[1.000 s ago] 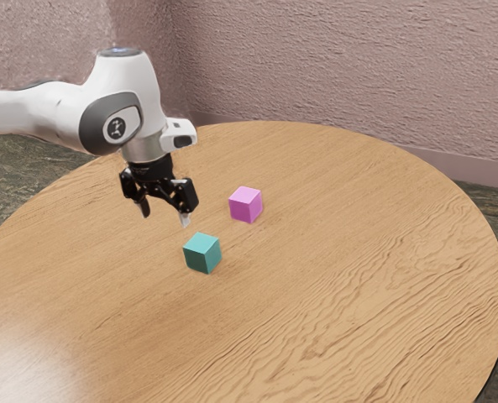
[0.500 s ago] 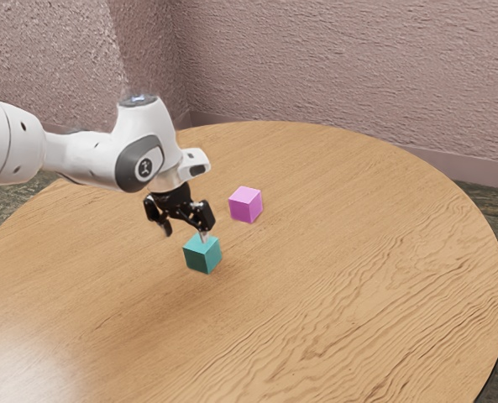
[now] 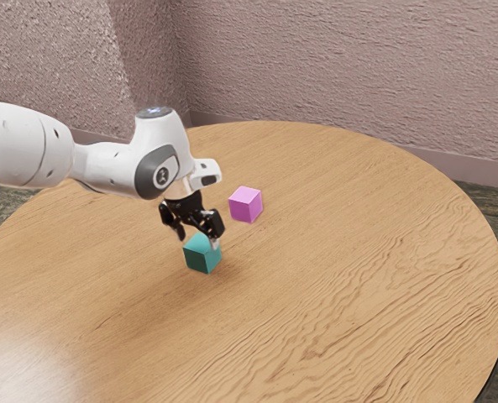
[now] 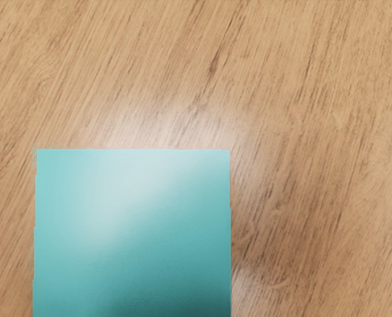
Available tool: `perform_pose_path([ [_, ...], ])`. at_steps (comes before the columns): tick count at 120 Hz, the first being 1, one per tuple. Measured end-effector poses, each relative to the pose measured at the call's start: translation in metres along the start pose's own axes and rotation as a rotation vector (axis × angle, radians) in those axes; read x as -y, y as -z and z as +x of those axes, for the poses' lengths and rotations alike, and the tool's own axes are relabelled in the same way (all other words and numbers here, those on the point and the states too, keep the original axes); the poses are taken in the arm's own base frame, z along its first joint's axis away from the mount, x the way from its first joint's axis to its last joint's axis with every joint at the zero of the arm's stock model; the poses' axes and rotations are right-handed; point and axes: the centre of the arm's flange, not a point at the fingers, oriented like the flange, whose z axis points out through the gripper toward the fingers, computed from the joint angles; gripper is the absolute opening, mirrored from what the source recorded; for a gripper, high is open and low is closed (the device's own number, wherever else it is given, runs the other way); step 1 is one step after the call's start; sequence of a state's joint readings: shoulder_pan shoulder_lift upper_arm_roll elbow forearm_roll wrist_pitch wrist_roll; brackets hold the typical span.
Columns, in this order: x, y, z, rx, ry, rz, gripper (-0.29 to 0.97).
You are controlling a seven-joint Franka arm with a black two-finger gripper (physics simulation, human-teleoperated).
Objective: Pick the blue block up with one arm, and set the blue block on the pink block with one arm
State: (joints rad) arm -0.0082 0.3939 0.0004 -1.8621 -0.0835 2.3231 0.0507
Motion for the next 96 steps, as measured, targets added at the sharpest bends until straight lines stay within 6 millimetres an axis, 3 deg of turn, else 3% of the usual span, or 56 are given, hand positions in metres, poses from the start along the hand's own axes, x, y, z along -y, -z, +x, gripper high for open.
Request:
perform_pose_path([
  [46,0.012,-0.012,0.007,0.006,-0.033,-0.015,0.68],
  [96,0.022,-0.040,0.012,0.034,-0.058,-0.021,0.68],
])
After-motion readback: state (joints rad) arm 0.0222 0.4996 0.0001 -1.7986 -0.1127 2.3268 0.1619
